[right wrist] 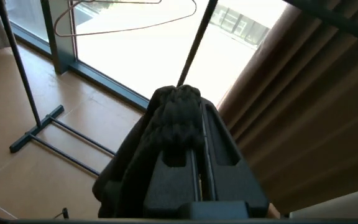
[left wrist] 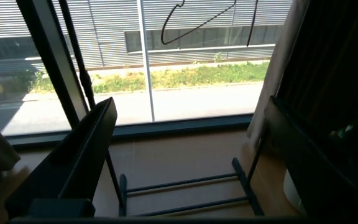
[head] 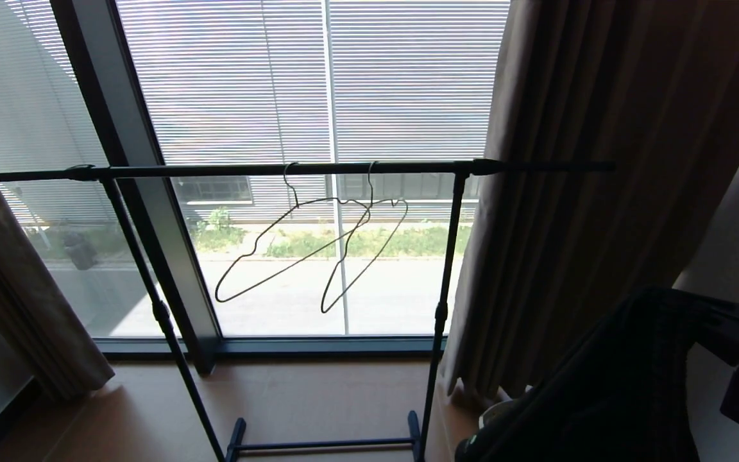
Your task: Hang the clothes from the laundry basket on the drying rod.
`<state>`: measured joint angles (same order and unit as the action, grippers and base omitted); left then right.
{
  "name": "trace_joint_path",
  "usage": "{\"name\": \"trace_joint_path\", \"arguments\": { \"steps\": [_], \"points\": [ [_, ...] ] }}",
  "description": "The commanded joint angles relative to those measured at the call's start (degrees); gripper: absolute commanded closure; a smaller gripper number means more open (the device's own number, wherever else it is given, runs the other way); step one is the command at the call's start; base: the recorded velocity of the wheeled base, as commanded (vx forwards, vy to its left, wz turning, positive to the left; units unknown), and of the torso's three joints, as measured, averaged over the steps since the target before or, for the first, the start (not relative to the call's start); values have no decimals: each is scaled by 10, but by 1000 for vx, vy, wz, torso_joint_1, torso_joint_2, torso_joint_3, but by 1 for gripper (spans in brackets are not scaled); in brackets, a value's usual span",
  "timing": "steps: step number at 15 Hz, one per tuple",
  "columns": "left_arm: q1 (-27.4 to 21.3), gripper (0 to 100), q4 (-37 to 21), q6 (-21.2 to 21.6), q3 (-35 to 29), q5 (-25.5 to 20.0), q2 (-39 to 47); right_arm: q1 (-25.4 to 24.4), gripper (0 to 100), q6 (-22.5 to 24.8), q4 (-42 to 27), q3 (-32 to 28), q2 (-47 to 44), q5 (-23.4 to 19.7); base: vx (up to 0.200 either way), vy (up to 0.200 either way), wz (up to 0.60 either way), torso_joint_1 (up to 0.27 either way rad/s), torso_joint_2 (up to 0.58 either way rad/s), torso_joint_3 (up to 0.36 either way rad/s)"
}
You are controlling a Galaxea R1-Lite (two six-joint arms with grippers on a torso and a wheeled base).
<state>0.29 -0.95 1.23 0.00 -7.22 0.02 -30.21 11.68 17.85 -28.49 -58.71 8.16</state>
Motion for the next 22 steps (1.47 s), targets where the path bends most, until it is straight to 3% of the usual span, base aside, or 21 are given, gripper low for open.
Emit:
{"name": "trace_joint_path", "arguments": {
  "steps": [1, 5, 12, 14, 17, 19, 21, 22],
  "points": [
    [0, 0, 0, 0, 0, 0, 0, 0, 100, 0, 0, 0, -1, 0, 0, 200, 0, 7, -2, 2],
    [0, 0, 0, 0, 0, 0, 0, 0, 100, 0, 0, 1, -1, 0, -150, 200, 0, 7, 5, 2],
    [1, 0, 1, 1, 0, 1, 0, -6, 100, 16, -3, 14, -19, 6, 0, 0, 0, 0, 0, 0],
    [2, 0, -3, 31, 0, 1, 8, -35, 100, 30, -1, 16, -29, 29, 0, 0, 0, 0, 0, 0],
    [23, 0, 1, 80, -25, -23, 112, -53, 100, 19, -5, -75, -101, 36, 0, 0, 0, 0, 0, 0],
    [17, 0, 1, 53, -126, -53, 257, -87, 100, -15, -16, -145, -169, 39, 0, 0, 0, 0, 0, 0],
    [0, 0, 8, 40, -164, -74, 339, -105, 100, -36, -26, -196, -217, 56, 0, 0, 0, 0, 0, 0],
    [-47, 0, 17, 15, -200, -74, 407, -118, 100, -48, -30, -240, -260, 82, 0, 0, 0, 0, 0, 0]
  ]
}}
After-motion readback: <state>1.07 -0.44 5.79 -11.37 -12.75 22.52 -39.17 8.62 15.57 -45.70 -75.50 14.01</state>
